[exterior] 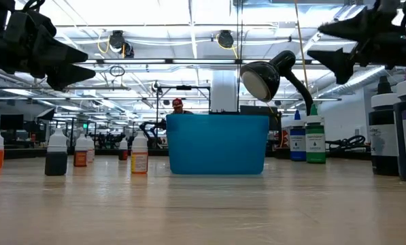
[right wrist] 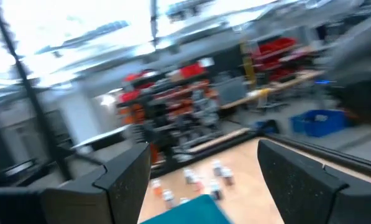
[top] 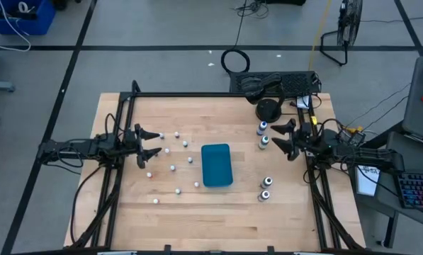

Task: Pick & Place food coloring
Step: Put the large blue food coloring bottle into the blue container

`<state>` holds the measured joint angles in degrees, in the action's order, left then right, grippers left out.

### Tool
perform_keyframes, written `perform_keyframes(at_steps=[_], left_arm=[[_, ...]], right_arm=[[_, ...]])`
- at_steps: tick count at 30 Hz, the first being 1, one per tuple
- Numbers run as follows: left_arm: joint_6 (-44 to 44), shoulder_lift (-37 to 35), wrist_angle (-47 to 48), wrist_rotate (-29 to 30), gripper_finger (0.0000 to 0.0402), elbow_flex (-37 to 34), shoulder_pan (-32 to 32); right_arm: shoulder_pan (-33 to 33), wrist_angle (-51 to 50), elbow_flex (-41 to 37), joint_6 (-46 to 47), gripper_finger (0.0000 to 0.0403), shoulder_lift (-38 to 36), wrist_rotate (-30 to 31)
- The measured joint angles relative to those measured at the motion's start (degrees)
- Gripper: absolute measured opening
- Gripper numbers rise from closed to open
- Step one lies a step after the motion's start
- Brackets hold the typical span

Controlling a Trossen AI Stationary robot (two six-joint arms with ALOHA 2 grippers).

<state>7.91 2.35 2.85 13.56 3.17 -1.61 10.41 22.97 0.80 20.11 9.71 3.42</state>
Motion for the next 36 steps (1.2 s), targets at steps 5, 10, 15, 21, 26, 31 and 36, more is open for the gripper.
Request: perform_keyframes(at_steps=[5,10,15,21,26,31,36], left_arm=[[-0.01,0.01,0.0,-0.02,0.0308,-0.01,-0.01],[0.0,0.02,0.01,-0.01,0.0308,-0.01,0.0],[-0.01,0.0,0.0,0.0,0.0308,-0.01,0.0],[-0.01,0.02,0.02,-0.02,0.0308,-0.01,0.0],[0.0,0.02,0.02,-0.02,0.0308,0.0,-0.01],[-0.01,0.0,0.02,-0.04,0.0308,0.01,0.0],[-0.01,0.01,0.02,-0.04,0.0308,-0.01,0.0]], right_arm=[[0.0,-2.63,0.0,2.54,0.0283,0.0,5.38],[0.0,-2.3,0.44,3.41,0.0283,0.07,5.56],[0.02,-17.69,10.53,1.66,0.028,4.94,10.06],[0.39,-47.48,35.81,2.09,0.0279,24.3,21.4],[4.6,-72.45,58.88,4.53,0.0279,46.04,21.53],[10.48,-87.58,73.45,1.78,0.0279,63.84,15.15],[13.85,-89.09,75.38,0.18,0.0279,73.64,8.89]])
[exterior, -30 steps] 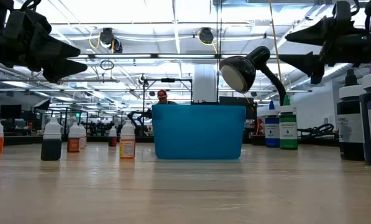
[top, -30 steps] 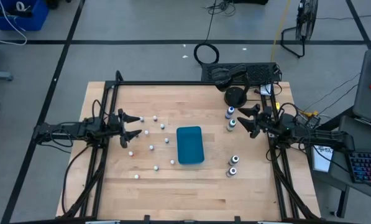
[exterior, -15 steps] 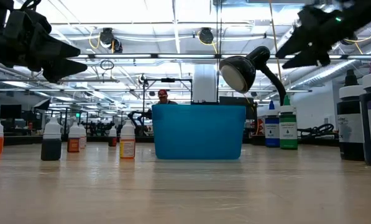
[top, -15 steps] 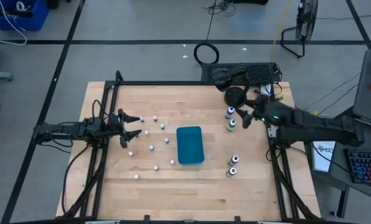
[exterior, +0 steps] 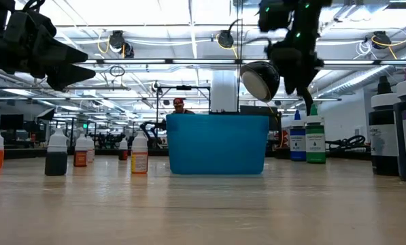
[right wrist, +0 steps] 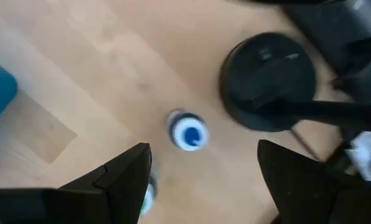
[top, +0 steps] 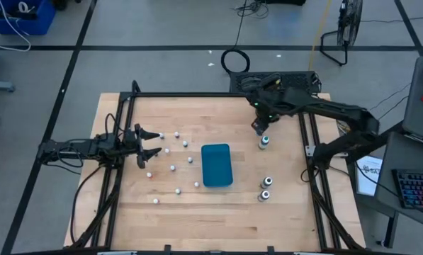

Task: Pick & Place food coloring
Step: Put the large blue food coloring bottle into the blue container

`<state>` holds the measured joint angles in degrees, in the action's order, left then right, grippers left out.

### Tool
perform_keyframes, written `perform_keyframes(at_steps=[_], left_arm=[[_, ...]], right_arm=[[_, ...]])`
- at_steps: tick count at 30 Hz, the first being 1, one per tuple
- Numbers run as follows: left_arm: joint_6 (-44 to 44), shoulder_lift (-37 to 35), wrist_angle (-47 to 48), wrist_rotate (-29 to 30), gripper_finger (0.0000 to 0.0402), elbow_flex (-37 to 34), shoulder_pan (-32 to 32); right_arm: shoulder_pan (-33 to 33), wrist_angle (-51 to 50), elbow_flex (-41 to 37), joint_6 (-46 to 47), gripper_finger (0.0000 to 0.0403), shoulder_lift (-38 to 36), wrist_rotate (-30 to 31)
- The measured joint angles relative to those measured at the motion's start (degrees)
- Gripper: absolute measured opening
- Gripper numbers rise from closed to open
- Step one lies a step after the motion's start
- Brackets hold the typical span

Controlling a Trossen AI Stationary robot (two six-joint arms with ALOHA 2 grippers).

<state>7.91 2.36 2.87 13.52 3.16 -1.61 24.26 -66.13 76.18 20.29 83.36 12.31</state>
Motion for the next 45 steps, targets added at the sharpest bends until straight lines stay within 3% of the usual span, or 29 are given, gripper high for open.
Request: perform_keyframes(at_steps=[8,21,30,35,41,45], left_arm=[[0.01,-0.01,0.0,0.0,0.0308,0.02,0.0],[0.0,0.0,0.0,0.0,0.0308,0.02,0.0],[-0.01,-0.01,0.0,0.0,0.0308,0.02,-0.01],[-0.01,-0.01,0.0,0.0,0.0308,0.0,-0.01],[0.01,0.01,0.0,0.0,0.0308,0.02,0.0],[-0.01,-0.01,0.0,0.0,0.0308,0.0,0.0]], right_arm=[[1.28,1.73,-3.15,-0.64,0.0279,6.05,-0.19],[3.11,17.89,-16.25,0.14,0.0279,6.29,-0.56],[3.7,20.3,-17.79,0.04,0.0276,6.27,-0.59],[3.65,20.52,-17.78,-0.41,0.0234,6.27,-0.86],[3.42,20.56,-17.77,-2.91,0.0124,6.18,-5.8],[2.59,20.99,-17.79,-4.37,0.0123,5.87,-6.49]])
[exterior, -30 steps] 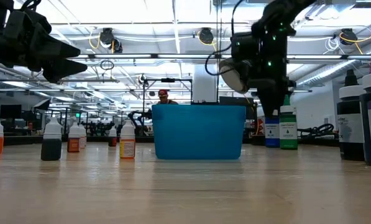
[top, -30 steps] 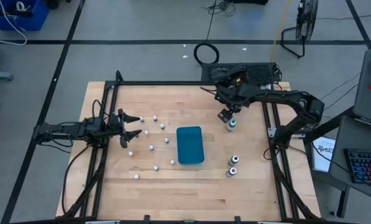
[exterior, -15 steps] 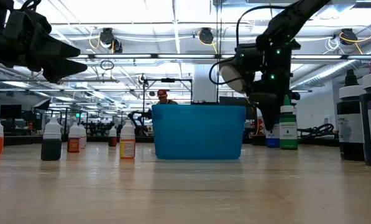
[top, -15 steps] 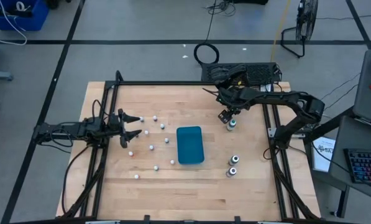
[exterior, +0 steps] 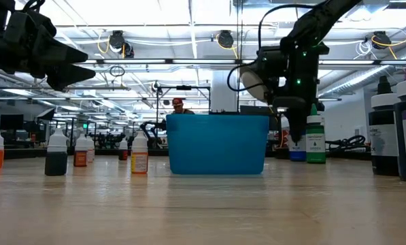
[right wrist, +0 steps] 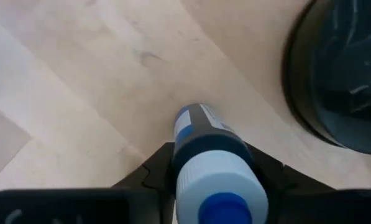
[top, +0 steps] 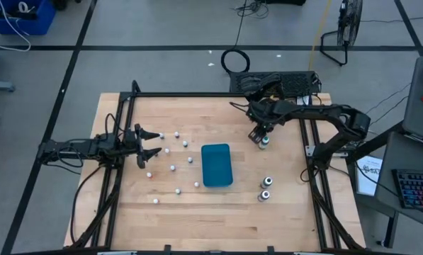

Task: Pick & Place food coloring
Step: Put the large blue food coloring bottle into the blue container

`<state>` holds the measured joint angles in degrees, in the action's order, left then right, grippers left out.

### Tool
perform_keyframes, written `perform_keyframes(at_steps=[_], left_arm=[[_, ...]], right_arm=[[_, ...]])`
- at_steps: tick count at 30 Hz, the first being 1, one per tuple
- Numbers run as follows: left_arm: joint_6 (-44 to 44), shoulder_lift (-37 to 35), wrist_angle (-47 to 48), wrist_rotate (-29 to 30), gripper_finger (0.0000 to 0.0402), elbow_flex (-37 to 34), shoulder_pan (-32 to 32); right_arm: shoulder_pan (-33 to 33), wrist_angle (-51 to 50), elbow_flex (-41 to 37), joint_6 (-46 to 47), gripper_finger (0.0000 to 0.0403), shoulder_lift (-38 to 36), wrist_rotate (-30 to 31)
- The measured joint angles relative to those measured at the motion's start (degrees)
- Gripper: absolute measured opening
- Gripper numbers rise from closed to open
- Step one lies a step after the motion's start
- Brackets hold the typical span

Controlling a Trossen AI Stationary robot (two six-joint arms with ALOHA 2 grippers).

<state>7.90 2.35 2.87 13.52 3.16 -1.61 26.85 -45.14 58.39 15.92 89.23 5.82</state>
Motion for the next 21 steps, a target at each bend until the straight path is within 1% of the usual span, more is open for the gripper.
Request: perform_keyframes(at_steps=[3,7,14,17,21], left_arm=[[0.0,0.0,0.0,0.0,0.0308,0.02,0.0],[0.02,0.0,0.0,0.0,0.0308,0.0,0.0],[0.01,0.02,0.01,0.0,0.0308,0.01,0.0],[0.0,0.02,0.0,0.0,0.0308,0.0,0.0],[0.02,0.02,0.02,-0.02,0.0308,0.0,0.0]], right_arm=[[-1.61,-0.27,1.07,-1.93,0.0123,-1.03,1.55],[-4.61,-2.24,5.53,-3.19,0.0123,-3.14,4.94],[-13.82,-2.86,16.37,-3.18,0.0123,-4.91,4.81],[-18.28,-1.61,20.83,-3.18,0.0123,-3.85,4.78],[-23.3,-3.2,27.13,-3.25,0.0123,0.1,4.49]])
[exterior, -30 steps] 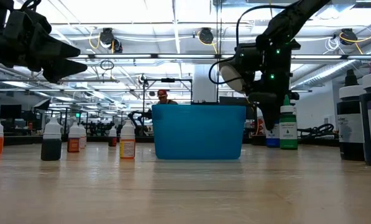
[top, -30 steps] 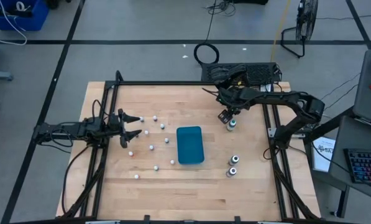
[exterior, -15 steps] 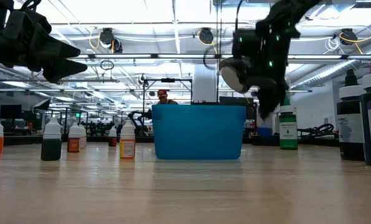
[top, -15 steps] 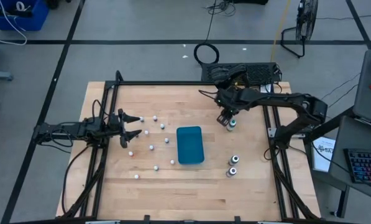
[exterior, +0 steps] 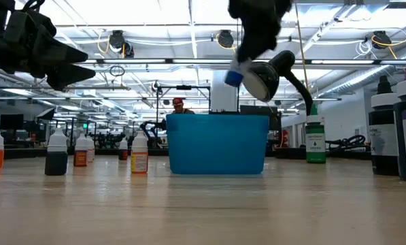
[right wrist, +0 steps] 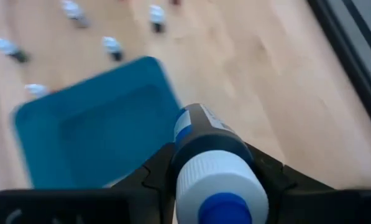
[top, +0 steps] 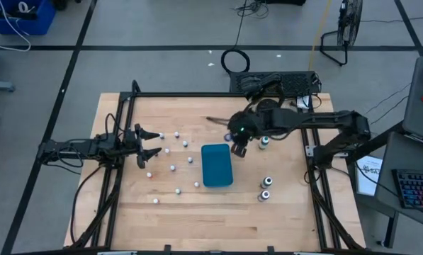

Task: Pick & Place food coloring
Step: Put the large blue food coloring bottle into the blue container

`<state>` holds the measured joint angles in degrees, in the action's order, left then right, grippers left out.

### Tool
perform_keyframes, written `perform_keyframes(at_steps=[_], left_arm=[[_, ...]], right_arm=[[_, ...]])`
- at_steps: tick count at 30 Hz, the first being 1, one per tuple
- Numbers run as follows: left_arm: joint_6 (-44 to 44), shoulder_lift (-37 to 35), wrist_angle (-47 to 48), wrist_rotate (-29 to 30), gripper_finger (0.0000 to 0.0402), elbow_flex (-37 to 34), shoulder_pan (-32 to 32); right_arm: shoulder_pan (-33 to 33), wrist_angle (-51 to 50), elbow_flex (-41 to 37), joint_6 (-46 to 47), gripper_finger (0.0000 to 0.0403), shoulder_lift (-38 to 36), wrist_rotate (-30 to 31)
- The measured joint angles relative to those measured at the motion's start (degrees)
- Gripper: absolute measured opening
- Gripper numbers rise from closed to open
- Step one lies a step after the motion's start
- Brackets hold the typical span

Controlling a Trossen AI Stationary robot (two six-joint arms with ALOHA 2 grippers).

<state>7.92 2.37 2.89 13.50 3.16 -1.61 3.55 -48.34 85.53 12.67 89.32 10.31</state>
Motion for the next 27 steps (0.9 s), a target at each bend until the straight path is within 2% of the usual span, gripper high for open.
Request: perform_keyframes(at_steps=[7,10,13,18,27], left_arm=[[0.0,0.0,0.01,-0.01,0.0308,0.0,-0.02],[-0.02,0.0,-0.02,-0.01,0.0308,0.01,0.0],[0.0,-0.01,-0.02,-0.01,0.0308,0.01,-0.01],[0.0,-0.02,-0.02,-0.01,0.0308,0.0,0.0],[-0.02,-0.02,-0.02,-0.01,0.0308,0.01,-0.01]], right_arm=[[-4.39,-16.32,18.75,-1.64,0.0123,12.84,-1.38],[-4.51,-21.86,23.14,-3.11,0.0123,17.58,-1.83],[-3.78,-22.47,22.82,-4.59,0.0123,20.26,-2.71],[-2.38,-16.06,18.61,-6.9,0.0123,21.44,-7.81],[-0.12,-8.0,10.61,-8.29,0.0123,21.36,-9.42]])
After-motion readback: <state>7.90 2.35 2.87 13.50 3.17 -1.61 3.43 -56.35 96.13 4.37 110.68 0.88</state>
